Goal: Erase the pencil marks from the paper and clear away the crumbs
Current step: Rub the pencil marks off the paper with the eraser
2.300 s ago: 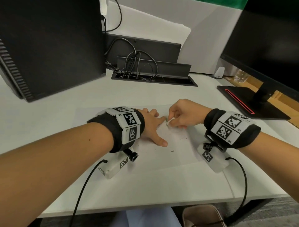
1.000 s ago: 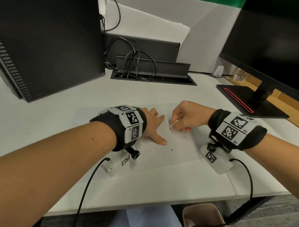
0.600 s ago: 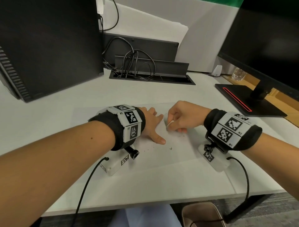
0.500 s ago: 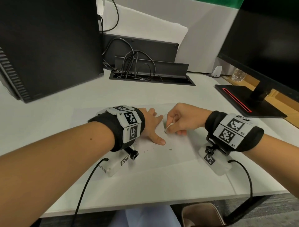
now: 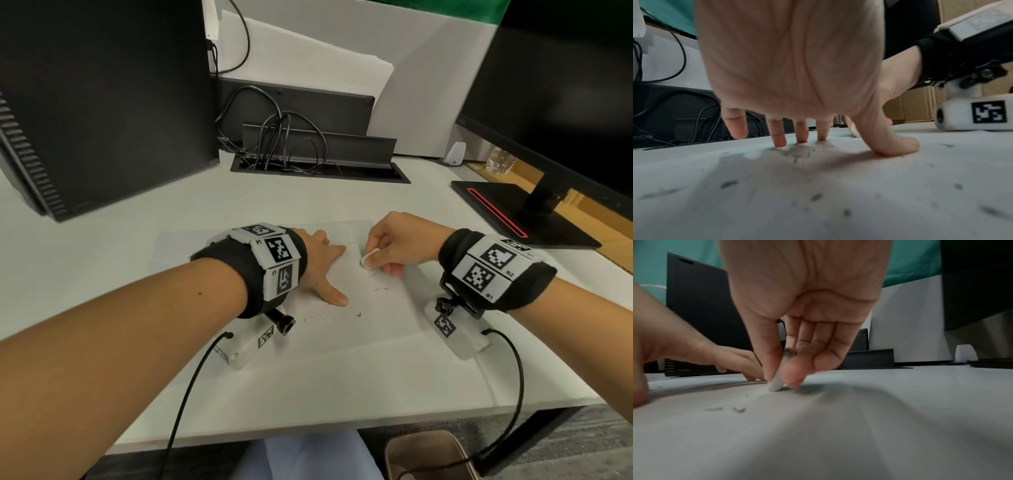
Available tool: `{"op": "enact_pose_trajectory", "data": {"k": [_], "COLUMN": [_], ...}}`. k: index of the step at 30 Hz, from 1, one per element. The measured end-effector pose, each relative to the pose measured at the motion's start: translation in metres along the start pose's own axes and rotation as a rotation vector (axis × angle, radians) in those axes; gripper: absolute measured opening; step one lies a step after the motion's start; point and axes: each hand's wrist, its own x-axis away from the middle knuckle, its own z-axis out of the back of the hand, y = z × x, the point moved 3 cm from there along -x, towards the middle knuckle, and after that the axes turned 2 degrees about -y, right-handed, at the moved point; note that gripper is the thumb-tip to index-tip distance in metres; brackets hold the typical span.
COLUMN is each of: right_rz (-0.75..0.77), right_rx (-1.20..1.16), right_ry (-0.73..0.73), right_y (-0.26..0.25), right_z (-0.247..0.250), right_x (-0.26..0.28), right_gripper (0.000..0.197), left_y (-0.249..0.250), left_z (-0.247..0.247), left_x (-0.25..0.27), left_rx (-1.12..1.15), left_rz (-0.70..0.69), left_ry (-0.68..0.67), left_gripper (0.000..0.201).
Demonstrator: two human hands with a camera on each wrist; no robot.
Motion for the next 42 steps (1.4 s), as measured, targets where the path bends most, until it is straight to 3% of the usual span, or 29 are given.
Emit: {"op": "enact_pose_trajectory", "data": {"k": [4, 7, 13, 17, 21, 25, 29, 34, 38, 42], "right_rz": [0.007, 0.047, 0.010, 0.050, -0.011, 0.037, -0.038, 0.008, -0.068, -0.008], "right_rx": [-0.037, -0.061, -0.007, -0.017, 0.058, -0.008, 0.021, -0.021, 0.060, 0.005], "right_ry": [-0.019, -0.120, -0.042, -0.123, -0.014, -0.115, -0.027, -0.095, 0.018, -0.064], "right_y": [-0.001, -0.006, -0.001, -0.007, 0.001, -0.007, 0.005, -0.005, 0.007, -0.004], "right_z": [0.001, -0.006, 0.004, -0.005, 0.006, -0.007, 0.007, -0.006, 0.007, -0.005], "right_x": [0.000, 0.004, -0.002, 0.003, 0.002, 0.008, 0.006, 0.011, 0.008, 0.013], "right_gripper": [0.008, 0.007, 0.010, 0.012, 0.011, 0.010, 0.012, 0.008, 0.009, 0.008], "left_y": [0.005, 0.010, 0.013, 0.014, 0.016, 0.017, 0.018, 0.017, 0.018, 0.018], "left_z": [0.001, 0.001, 0.002, 0.003, 0.004, 0.005, 0.006, 0.006, 0.006, 0.006], "left_x": [-0.004, -0.008, -0.010, -0.009, -0.008, -0.010, -0.009, -0.011, -0.010, -0.012], "left_rx": [-0.017, -0.013, -0.032, -0.038, -0.056, -0.073, -0.091, -0.097, -0.104, -0.108], "left_rz": [0.018, 0.040, 0.046, 0.003, -0.005, -0.009, -0.002, 0.000, 0.009, 0.008], "left_ry": [0.031, 0.062, 0.058, 0.064, 0.058, 0.049, 0.047, 0.040, 0.043, 0.051], "left_gripper": [0.084, 0.076, 0.082, 0.079, 0.081, 0.081, 0.082, 0.083, 0.083, 0.083]}}
